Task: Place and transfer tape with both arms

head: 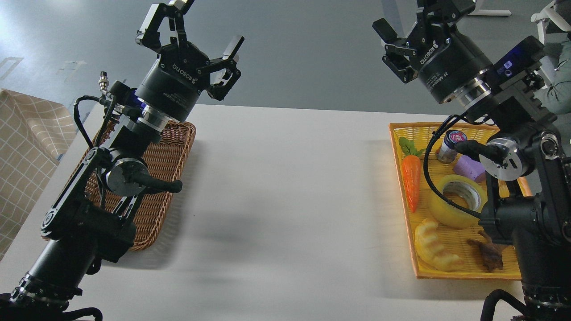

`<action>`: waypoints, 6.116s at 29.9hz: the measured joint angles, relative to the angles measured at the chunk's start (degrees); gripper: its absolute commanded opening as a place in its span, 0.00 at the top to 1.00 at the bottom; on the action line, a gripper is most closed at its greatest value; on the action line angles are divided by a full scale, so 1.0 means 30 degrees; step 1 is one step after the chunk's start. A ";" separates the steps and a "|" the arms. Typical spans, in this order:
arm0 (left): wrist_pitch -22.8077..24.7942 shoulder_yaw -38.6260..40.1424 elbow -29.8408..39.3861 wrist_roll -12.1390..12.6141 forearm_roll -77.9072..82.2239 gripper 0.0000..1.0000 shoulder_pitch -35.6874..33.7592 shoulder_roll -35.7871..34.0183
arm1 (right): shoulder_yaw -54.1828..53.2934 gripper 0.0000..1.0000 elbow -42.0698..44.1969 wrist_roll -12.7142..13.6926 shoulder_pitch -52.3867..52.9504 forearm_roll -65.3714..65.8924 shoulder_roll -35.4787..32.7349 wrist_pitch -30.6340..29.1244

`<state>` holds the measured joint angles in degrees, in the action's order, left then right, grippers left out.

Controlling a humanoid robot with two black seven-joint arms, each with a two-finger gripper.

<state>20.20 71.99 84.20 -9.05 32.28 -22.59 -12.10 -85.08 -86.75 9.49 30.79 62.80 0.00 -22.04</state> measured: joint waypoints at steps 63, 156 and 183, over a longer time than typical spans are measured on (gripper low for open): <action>-0.0114 0.0619 -0.0313 0.0041 0.0029 0.02 0.0310 0.0694 | 0.0425 0.00 -0.0052 0.2151 -0.0505 0.1543 -0.0001 0.0409; -0.0536 0.0395 -0.0306 0.0301 0.0348 0.02 0.0671 0.0386 | 0.0320 0.01 -0.3660 -0.2750 -1.1174 1.3974 -1.6638 -0.1984; -0.0611 0.0556 -0.0597 0.0178 0.0320 0.02 0.0848 0.0408 | 0.2153 0.01 0.1319 -0.2781 -0.9664 1.7395 -1.3028 -0.1985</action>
<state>18.37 73.66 82.40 -8.52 33.24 -20.04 -10.88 -78.62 -82.79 1.14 1.79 114.99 -39.08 -28.00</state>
